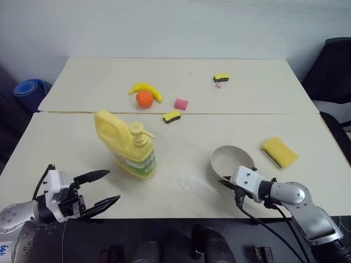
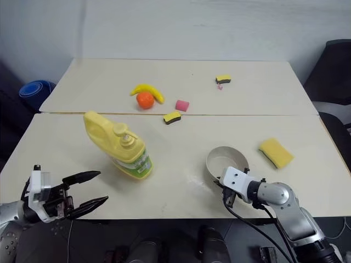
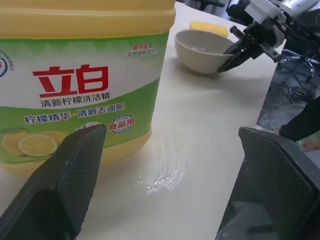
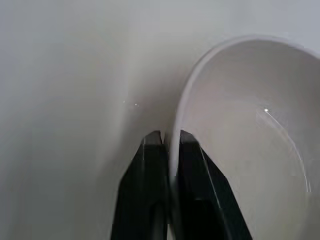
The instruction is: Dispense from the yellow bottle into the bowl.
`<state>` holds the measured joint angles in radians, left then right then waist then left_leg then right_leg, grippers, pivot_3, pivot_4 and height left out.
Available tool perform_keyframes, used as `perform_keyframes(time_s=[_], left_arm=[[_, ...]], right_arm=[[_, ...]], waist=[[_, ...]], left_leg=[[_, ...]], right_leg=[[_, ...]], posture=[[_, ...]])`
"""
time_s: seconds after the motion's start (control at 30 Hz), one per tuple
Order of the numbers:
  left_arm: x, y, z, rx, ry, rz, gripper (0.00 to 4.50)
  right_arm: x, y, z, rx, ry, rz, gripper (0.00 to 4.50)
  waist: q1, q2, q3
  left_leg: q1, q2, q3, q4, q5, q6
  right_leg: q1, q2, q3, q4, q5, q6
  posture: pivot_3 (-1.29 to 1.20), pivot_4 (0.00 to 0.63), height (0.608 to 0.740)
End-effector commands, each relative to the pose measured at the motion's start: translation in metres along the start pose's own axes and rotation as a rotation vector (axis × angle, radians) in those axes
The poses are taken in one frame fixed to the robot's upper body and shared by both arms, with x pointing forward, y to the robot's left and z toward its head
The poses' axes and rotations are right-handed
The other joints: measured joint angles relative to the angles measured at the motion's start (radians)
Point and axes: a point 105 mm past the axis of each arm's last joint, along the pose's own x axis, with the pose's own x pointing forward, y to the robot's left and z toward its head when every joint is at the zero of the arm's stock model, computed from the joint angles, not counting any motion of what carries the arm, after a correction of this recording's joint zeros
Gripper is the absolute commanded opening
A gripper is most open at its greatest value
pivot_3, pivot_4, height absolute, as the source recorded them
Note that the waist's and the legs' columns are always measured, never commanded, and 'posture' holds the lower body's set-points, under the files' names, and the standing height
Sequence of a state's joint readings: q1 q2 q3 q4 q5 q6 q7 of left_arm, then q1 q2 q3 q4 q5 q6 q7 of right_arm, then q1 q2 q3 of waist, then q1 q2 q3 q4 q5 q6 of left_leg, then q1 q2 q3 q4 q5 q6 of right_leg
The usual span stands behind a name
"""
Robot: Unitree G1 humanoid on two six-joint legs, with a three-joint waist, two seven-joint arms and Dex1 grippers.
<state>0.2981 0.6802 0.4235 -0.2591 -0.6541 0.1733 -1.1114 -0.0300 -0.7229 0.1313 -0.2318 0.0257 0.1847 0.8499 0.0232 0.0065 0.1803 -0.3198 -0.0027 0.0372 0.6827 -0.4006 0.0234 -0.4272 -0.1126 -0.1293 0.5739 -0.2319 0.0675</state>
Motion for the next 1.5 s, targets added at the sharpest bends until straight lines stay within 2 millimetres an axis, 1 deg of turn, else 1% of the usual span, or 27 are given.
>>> perform_keyframes(time_s=[0.03, 0.07, 0.1, 0.13, 0.2, 0.3, 0.33, 0.4, 0.5, 0.6, 0.73, 0.83, 0.97, 1.03, 1.13, 1.27, 1.37, 1.5], left_arm=[[-0.01, -0.005, 0.024, 0.008, -0.068, 0.028, 4.31], [-0.012, -0.007, 0.027, 0.003, -0.072, 0.032, 4.1], [-0.017, -0.007, 0.039, -0.005, -0.096, 0.036, 3.86], [-0.021, -0.006, 0.054, 0.001, -0.124, 0.038, 3.57], [-0.025, -0.006, 0.081, 0.01, -0.174, 0.027, 2.91], [-0.025, -0.007, 0.112, 0.03, -0.223, -0.013, 1.91], [-0.022, -0.006, 0.121, 0.048, -0.231, -0.028, 1.62], [-0.016, -0.005, 0.134, 0.075, -0.242, -0.053, 0.97], [0.003, 0.0, 0.15, 0.134, -0.248, -0.107, 0.03], [0.025, 0.003, 0.161, 0.172, -0.289, -0.143, 0.03], [0.055, -0.003, 0.168, 0.181, -0.316, -0.257, 0.03], [0.067, -0.001, 0.168, 0.183, -0.306, -0.284, 0.03], [0.079, 0.002, 0.158, 0.17, -0.256, -0.307, 0.03], [0.082, 0.005, 0.156, 0.161, -0.253, -0.3, 0.03], [0.087, 0.012, 0.153, 0.159, -0.231, -0.271, 0.03], [0.094, 0.017, 0.149, 0.156, -0.199, -0.251, 0.03], [0.098, 0.014, 0.147, 0.167, -0.18, -0.27, 0.03], [0.098, 0.012, 0.143, 0.181, -0.147, -0.277, 0.03]], right_arm=[[-0.006, 0.002, 0.028, -0.085, -0.083, 0.067, 0.0], [-0.007, 0.003, 0.032, -0.095, -0.094, 0.083, 0.0], [-0.01, 0.002, 0.044, -0.128, -0.12, 0.119, 0.0], [-0.012, 0.001, 0.057, -0.197, -0.139, 0.166, 0.0], [-0.015, -0.002, 0.079, -0.274, -0.164, 0.23, 0.0], [-0.016, -0.005, 0.112, -0.352, -0.209, 0.325, 0.0], [-0.016, -0.005, 0.123, -0.382, -0.225, 0.353, 0.0], [-0.015, -0.001, 0.136, -0.421, -0.237, 0.411, 0.0], [-0.016, 0.005, 0.151, -0.455, -0.243, 0.482, 0.0], [-0.016, 0.01, 0.158, -0.479, -0.234, 0.523, 0.0], [-0.015, 0.015, 0.17, -0.523, -0.247, 0.533, 0.0], [-0.017, 0.018, 0.177, -0.549, -0.25, 0.54, 0.0], [-0.016, 0.019, 0.181, -0.571, -0.261, 0.544, 0.0], [-0.016, 0.019, 0.183, -0.582, -0.275, 0.541, 0.0], [-0.017, 0.02, 0.186, -0.592, -0.292, 0.548, 0.0], [-0.017, 0.02, 0.187, -0.605, -0.287, 0.561, 0.0], [-0.017, 0.02, 0.187, -0.606, -0.287, 0.572, 0.0], [-0.017, 0.021, 0.188, -0.592, -0.295, 0.58, 0.0]], waist=[[-0.003, 0.0, 0.0], [-0.004, 0.0, 0.001], [-0.005, 0.0, 0.001], [-0.008, -0.001, 0.003], [-0.007, -0.001, 0.004], [-0.006, 0.0, 0.004], [-0.005, 0.001, 0.004], [0.001, 0.001, 0.004], [0.003, 0.0, 0.004], [-0.002, 0.0, 0.004], [-0.006, -0.002, 0.004], [-0.012, -0.002, 0.004], [-0.023, -0.002, 0.004], [-0.024, -0.002, 0.004], [-0.024, -0.002, 0.004], [-0.023, -0.002, 0.004], [-0.023, -0.002, 0.004], [-0.023, -0.002, 0.004]], left_leg=[[0.0, 0.0, 0.0, 0.0, 0.0, 0.0], [0.0, 0.0, 0.0, 0.0, 0.0, 0.0], [0.0, 0.0, 0.0, 0.0, 0.0, 0.0], [0.0, 0.0, 0.0, 0.0, 0.0, 0.0], [0.0, 0.0, -0.001, 0.001, 0.001, 0.0], [0.0, 0.0, -0.002, 0.001, 0.001, 0.0], [0.0, 0.0, -0.002, 0.001, 0.001, 0.0], [-0.001, 0.0, -0.003, 0.001, 0.001, -0.001], [-0.002, -0.001, -0.004, 0.001, 0.001, -0.001], [-0.002, -0.003, -0.003, 0.001, 0.002, 0.0], [-0.001, -0.003, -0.002, 0.002, 0.003, 0.0], [-0.001, -0.002, -0.001, 0.002, 0.004, -0.002], [-0.001, 0.0, -0.001, 0.002, 0.005, -0.005], [-0.001, 0.0, -0.001, 0.002, 0.006, -0.005], [-0.001, 0.0, -0.001, 0.002, 0.006, -0.005], [-0.001, 0.0, -0.001, 0.002, 0.006, -0.005], [-0.001, 0.0, -0.001, 0.002, 0.006, -0.005], [-0.001, 0.0, -0.001, 0.002, 0.006, -0.005]], right_leg=[[0.0, 0.0, 0.0, 0.0, 0.0, 0.0], [0.0, 0.0, 0.0, 0.0, 0.0, 0.0], [-0.001, 0.0, 0.0, 0.0, 0.0, 0.0], [0.0, 0.0, 0.0, 0.0, 0.0, 0.0], [0.0, 0.0, 0.0, 0.001, 0.0, 0.0], [0.0, 0.0, 0.0, 0.001, 0.0, -0.001], [0.0, 0.0, -0.001, 0.002, -0.001, -0.002], [0.0, 0.0, -0.002, 0.001, -0.001, -0.002], [0.0, 0.001, -0.004, 0.002, -0.001, -0.002], [0.002, 0.001, -0.003, 0.001, 0.001, 0.001], [0.003, 0.002, -0.003, 0.001, 0.002, 0.003], [0.002, 0.004, -0.003, 0.001, 0.002, 0.003], [0.002, 0.006, -0.002, 0.002, 0.002, 0.002], [0.002, 0.01, -0.002, 0.003, 0.002, 0.002], [0.002, 0.01, -0.001, 0.003, 0.002, 0.002], [0.002, 0.01, -0.002, 0.003, 0.002, 0.002], [0.002, 0.009, -0.002, 0.003, 0.002, 0.002], [0.002, 0.007, -0.001, 0.003, 0.002, 0.002]], posture=[[0.0, 0.15, 0.74], [0.0, 0.15, 0.74], [0.0, 0.15, 0.74], [0.0, 0.15, 0.74], [0.0, 0.15, 0.74], [0.0, 0.15, 0.74], [0.0, 0.15, 0.74], [0.0, 0.15, 0.74], [0.0, 0.15, 0.74], [0.0, 0.15, 0.74], [0.0, 0.15, 0.74], [0.0, 0.15, 0.74], [0.0, 0.15, 0.74], [0.0, 0.15, 0.74], [0.0, 0.15, 0.74], [0.0, 0.15, 0.74], [0.0, 0.15, 0.74], [0.0, 0.15, 0.74]])
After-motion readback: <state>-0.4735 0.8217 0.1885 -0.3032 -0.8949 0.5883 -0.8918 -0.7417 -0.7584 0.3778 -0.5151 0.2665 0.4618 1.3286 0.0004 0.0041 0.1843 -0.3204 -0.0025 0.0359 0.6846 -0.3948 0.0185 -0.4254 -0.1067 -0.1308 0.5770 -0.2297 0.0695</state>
